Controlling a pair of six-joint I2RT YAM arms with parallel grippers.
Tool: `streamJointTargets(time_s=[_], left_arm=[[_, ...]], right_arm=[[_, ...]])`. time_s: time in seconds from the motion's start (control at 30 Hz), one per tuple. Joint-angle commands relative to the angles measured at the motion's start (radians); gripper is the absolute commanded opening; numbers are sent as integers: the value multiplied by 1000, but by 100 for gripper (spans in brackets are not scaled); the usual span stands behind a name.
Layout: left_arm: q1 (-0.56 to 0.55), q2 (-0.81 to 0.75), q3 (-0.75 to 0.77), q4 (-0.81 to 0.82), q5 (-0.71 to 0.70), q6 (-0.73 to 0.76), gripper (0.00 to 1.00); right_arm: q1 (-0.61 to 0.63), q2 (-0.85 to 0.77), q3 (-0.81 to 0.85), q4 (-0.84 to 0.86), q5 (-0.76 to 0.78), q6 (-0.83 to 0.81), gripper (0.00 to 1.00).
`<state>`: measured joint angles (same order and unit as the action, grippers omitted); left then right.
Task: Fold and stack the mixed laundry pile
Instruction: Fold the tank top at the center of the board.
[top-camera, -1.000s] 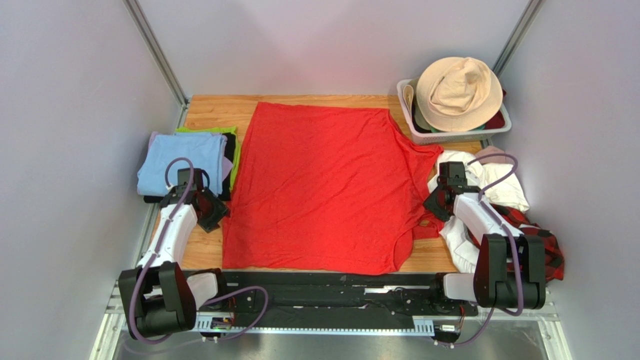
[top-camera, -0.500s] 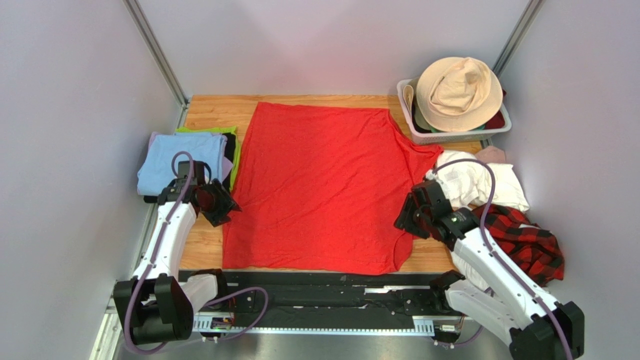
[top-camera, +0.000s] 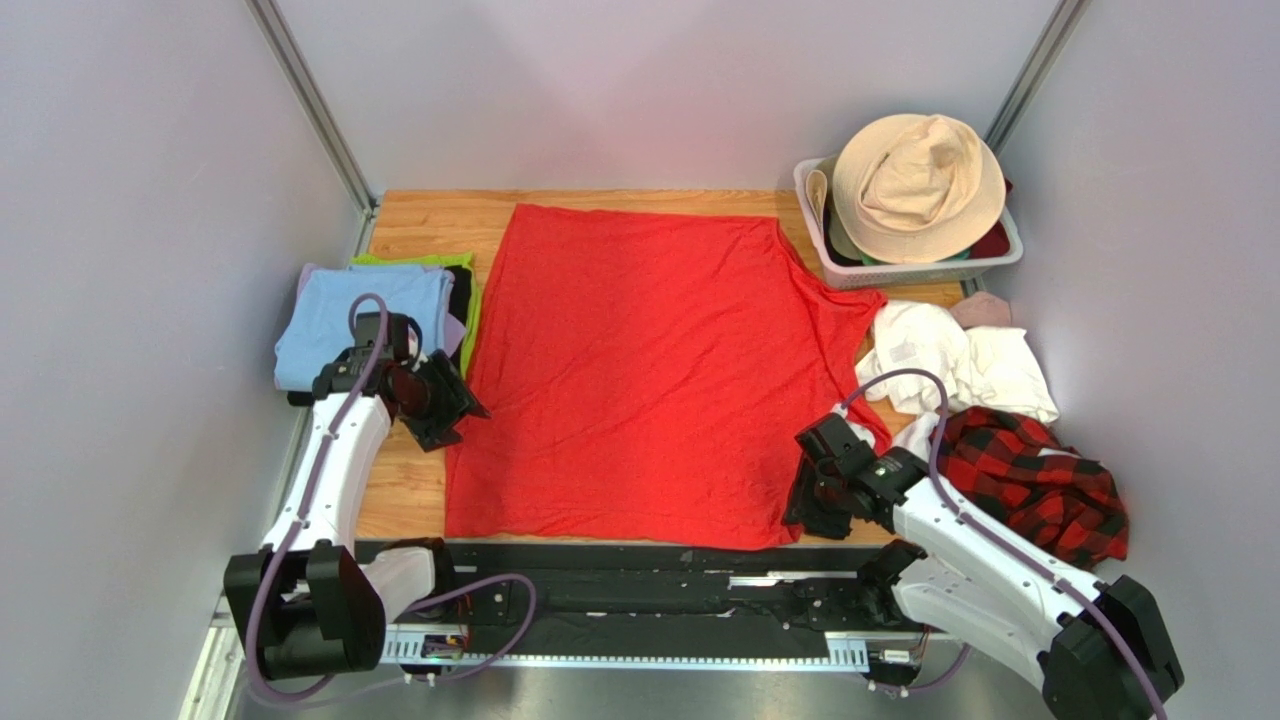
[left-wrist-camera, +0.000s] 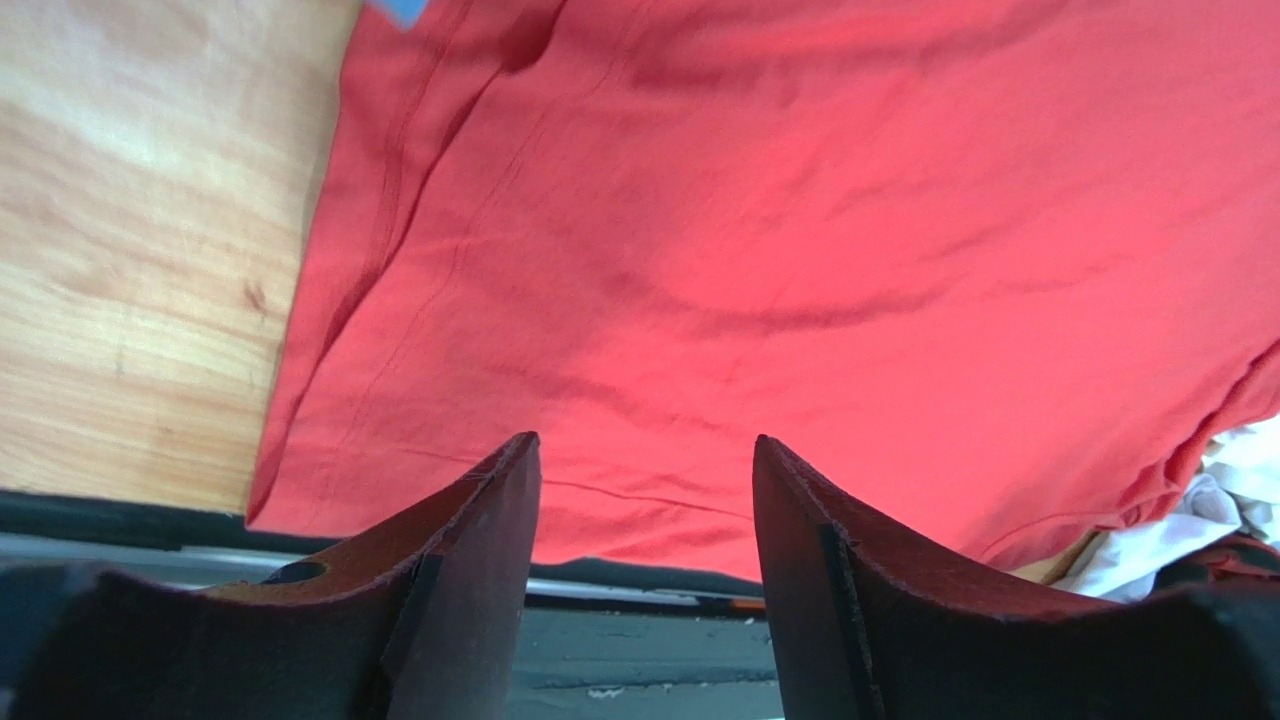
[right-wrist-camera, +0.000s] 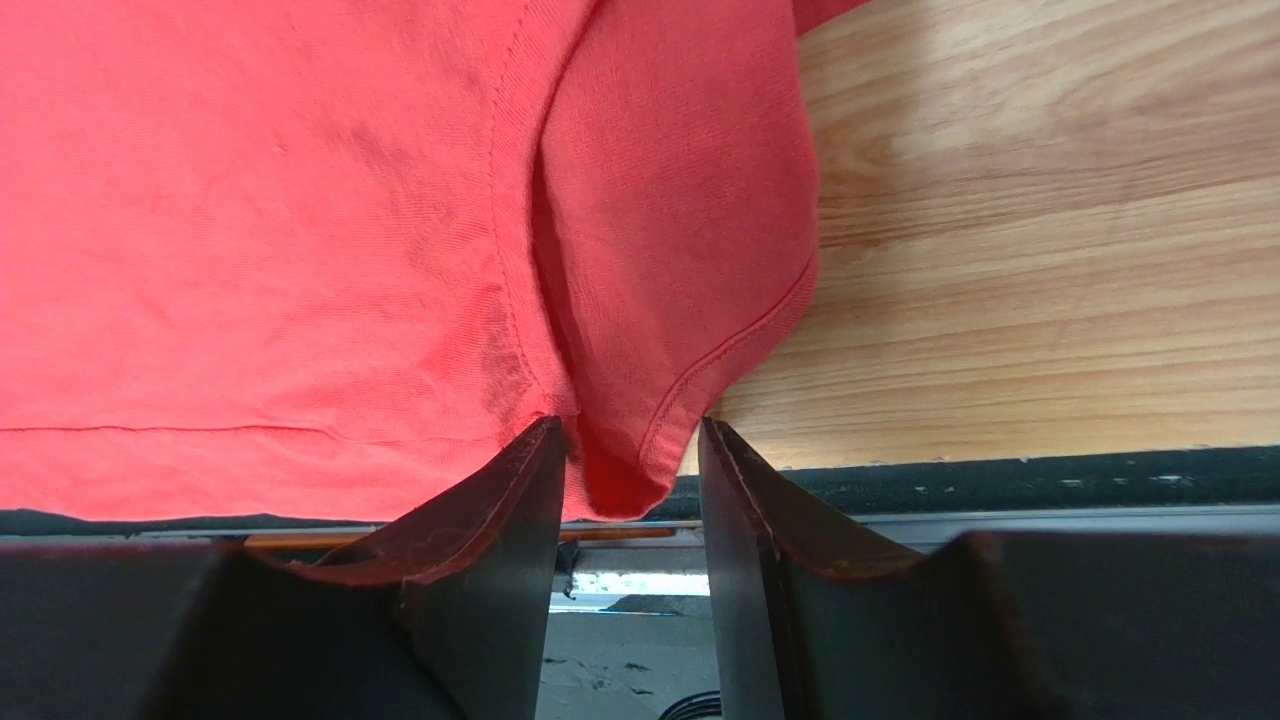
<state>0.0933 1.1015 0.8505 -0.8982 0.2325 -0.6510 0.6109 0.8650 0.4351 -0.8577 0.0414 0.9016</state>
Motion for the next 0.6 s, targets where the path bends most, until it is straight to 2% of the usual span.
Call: streamJointTargets(time_s=[0.0, 0.07, 0.23, 0.3, 0.37, 0.53, 0.57], left_arm=[[-27, -57, -60, -13, -13, -67, 62], [-29, -75, -97, -8, -71, -105, 61], [-27, -75, -189, 70, -58, -183, 62], [-29, -83, -252, 96, -47, -225, 62], [-29, -104, -286, 94, -86, -243, 62], [-29, -94, -237, 7, -195, -285, 63], [-29, -75, -220, -19, -270, -297, 63]], right_arm=[[13, 11, -30, 81, -28, 31, 42], [16, 22, -39, 98, -26, 34, 42], [23, 42, -50, 126, -48, 37, 40], [23, 32, -56, 137, -43, 40, 28], [21, 20, -61, 147, -43, 40, 12], [21, 19, -64, 181, -3, 25, 11], [23, 20, -64, 187, -3, 19, 11]])
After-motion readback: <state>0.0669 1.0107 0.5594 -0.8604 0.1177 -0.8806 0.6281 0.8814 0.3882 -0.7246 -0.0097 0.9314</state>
